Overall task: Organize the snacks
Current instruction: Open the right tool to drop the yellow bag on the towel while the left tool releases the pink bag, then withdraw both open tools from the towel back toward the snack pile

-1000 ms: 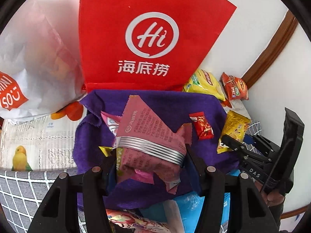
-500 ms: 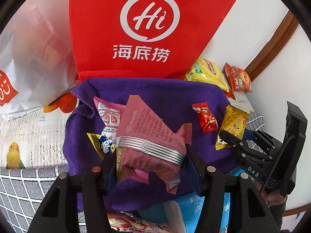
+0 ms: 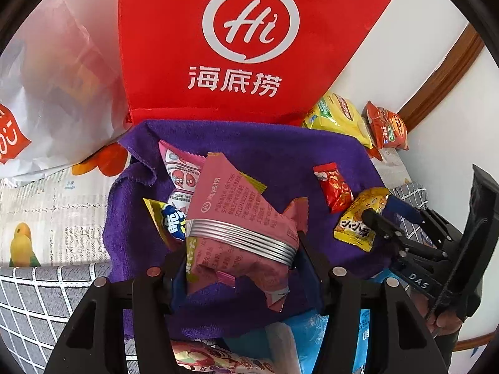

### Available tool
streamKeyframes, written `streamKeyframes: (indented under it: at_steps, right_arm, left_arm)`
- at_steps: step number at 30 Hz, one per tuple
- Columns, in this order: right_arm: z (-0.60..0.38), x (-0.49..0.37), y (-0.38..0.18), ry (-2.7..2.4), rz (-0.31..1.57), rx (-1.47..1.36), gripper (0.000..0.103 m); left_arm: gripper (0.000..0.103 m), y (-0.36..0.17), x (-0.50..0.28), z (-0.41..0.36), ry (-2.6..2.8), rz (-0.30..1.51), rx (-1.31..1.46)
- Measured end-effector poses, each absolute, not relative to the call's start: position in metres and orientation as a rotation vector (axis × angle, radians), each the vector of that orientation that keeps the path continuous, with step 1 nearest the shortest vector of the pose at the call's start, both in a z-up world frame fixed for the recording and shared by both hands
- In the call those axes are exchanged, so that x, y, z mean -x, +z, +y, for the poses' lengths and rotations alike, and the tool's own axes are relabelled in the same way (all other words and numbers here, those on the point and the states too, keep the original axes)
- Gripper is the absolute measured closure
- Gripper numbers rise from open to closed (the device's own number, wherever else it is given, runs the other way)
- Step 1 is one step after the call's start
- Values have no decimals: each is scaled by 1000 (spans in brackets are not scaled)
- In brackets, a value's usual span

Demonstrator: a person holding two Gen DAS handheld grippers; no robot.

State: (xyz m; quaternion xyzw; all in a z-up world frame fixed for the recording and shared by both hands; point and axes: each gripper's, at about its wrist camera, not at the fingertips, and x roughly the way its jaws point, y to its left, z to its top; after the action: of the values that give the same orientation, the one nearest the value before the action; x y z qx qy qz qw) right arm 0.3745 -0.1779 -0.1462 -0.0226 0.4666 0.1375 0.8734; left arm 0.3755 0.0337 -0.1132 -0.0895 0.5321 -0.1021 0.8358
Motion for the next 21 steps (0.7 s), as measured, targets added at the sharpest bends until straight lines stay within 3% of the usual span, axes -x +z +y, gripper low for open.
streamKeyframes:
  at_steps: [2,8,21]
  right_arm:
    - [-179,-373,-139,278,963,40,35]
    - [-182,-360,-113,254,937,15,30]
    - [-184,-304,-60,172,901,26,21]
  left_arm:
    - [43,-110,-374,34,-227,1124,190]
    - [25,-92,-366,35,-224,1099,195]
    - [25,-30,-330,30,-280,961,175]
